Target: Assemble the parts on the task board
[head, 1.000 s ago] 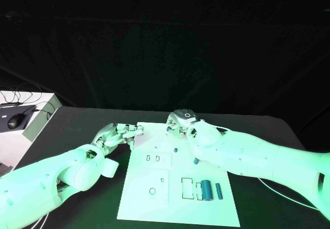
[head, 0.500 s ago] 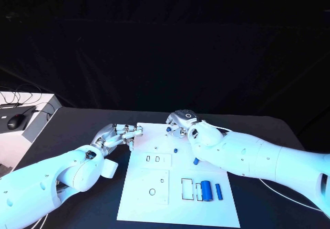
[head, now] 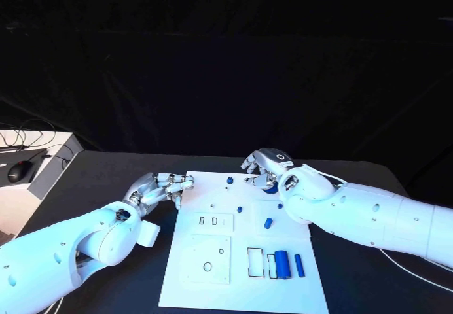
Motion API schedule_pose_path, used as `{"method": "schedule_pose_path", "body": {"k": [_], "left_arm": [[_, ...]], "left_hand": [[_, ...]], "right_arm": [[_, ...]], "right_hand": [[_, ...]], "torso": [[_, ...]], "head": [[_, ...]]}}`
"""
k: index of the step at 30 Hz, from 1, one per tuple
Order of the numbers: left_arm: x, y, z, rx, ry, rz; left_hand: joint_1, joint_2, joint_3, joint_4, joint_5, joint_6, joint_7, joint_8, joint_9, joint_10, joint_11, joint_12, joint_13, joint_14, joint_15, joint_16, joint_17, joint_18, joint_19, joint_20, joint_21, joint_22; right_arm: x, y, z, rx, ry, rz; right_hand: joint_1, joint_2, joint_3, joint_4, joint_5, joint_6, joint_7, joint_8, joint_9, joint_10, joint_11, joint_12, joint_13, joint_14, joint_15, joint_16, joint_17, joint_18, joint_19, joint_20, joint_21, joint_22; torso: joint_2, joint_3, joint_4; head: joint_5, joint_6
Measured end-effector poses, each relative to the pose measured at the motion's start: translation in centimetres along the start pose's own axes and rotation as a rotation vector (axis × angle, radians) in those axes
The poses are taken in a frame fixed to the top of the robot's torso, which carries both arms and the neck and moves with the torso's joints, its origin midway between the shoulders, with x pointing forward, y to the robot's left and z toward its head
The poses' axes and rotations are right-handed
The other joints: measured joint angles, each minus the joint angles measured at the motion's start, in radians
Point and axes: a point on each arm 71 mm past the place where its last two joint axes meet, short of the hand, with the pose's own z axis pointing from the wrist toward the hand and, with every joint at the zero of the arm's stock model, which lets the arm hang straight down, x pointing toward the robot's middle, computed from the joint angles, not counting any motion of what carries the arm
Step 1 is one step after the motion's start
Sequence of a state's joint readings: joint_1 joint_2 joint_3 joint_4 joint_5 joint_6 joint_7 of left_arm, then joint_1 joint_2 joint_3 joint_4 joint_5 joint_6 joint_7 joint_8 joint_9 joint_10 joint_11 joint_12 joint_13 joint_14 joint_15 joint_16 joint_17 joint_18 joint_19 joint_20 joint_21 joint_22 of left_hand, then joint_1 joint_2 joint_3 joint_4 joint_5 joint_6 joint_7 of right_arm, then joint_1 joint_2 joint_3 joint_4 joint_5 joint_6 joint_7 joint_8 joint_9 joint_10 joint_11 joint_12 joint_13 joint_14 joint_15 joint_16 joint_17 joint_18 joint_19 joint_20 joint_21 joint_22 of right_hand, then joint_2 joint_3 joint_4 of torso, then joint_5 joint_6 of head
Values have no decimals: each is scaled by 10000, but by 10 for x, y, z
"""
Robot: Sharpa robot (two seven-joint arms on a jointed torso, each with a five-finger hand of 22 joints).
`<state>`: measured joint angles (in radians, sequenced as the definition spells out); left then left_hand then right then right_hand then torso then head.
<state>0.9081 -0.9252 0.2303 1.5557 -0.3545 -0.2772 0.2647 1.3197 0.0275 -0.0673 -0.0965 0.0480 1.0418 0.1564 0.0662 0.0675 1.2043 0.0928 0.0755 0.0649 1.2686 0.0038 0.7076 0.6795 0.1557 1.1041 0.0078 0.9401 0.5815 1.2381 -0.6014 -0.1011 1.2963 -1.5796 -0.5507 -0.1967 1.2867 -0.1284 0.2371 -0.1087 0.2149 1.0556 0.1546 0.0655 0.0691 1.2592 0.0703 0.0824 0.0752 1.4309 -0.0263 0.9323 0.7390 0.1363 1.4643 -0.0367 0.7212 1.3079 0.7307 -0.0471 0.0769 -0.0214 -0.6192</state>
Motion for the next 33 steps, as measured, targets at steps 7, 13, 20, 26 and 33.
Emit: {"method": "schedule_pose_path", "body": {"k": [7, 13, 20, 26, 33], "left_arm": [[-2, 1, 1, 28, -64, 9], [-1, 2, 3, 58, -70, -4], [0, 4, 3, 53, -52, -34], [1, 5, 3, 51, -26, -56], [3, 5, 3, 64, 10, -72]], "left_hand": [[0, 0, -3, -3, 0, 0, 0, 0, 0, 0, 0, 0, 0, 0, 0, -41, -20, 0, 0, 0, -8, -16], [0, 0, -29, -29, 0, -34, -34, 0, 0, 0, 0, 0, 0, 0, 0, -41, -20, -1, 0, 0, -8, -16], [0, 0, -29, -29, 0, -34, -34, 0, 0, 0, 0, 0, 0, 0, 0, -41, -19, -1, 0, 0, -8, -16], [0, 0, -12, -47, 0, -34, -35, 0, 0, -44, -4, 0, 0, 0, 0, -41, -19, 0, 0, 0, -8, -16], [0, 0, -1, -57, 0, -35, -35, 0, 0, -72, 1, 0, 0, 0, 0, -41, -19, 0, 0, 0, -8, -16]], "right_arm": [[-26, -26, -20, 488, 44, 736], [-32, -49, -29, 995, 367, 850], [-30, -67, -31, 1470, 864, 760], [-21, -69, -27, 1594, 1312, 685], [-4, -68, -20, 1728, 1767, 622]], "right_hand": [[352, 146, -1448, 115, 197, -115, -100, 5, 17, -228, -341, 3510, 3325, 73, -382, 4, 58, -170, -14, -392, 475, -1], [352, 146, -1595, 251, 234, -343, -81, 79, 51, -1594, -180, 7645, 7508, 43, -300, 659, 755, -230, 27, -384, 1250, -2], [272, 66, -1528, 318, 531, -345, -82, 78, 51, -1542, -310, 9249, 9392, 135, -172, 2561, 2769, -225, 2, -251, 3102, -3], [272, 66, -1487, 359, 586, -404, -22, 78, 50, -1283, -273, 9542, 9931, 177, -129, 2990, 3273, -369, 2, -181, 3879, -4], [225, 29, -1487, 358, 585, -548, 16, 55, 43, -1282, -273, 9542, 10052, 178, -128, 3060, 3399, -369, 37, -146, 4000, -5]], "torso": [[-73, 43, -106], [-141, 87, -178], [-196, 135, -233], [-202, 145, -234], [-191, 136, -218]], "head": [[-14, 72], [-43, 83], [-65, 34], [-121, 5], [-179, -39]]}}
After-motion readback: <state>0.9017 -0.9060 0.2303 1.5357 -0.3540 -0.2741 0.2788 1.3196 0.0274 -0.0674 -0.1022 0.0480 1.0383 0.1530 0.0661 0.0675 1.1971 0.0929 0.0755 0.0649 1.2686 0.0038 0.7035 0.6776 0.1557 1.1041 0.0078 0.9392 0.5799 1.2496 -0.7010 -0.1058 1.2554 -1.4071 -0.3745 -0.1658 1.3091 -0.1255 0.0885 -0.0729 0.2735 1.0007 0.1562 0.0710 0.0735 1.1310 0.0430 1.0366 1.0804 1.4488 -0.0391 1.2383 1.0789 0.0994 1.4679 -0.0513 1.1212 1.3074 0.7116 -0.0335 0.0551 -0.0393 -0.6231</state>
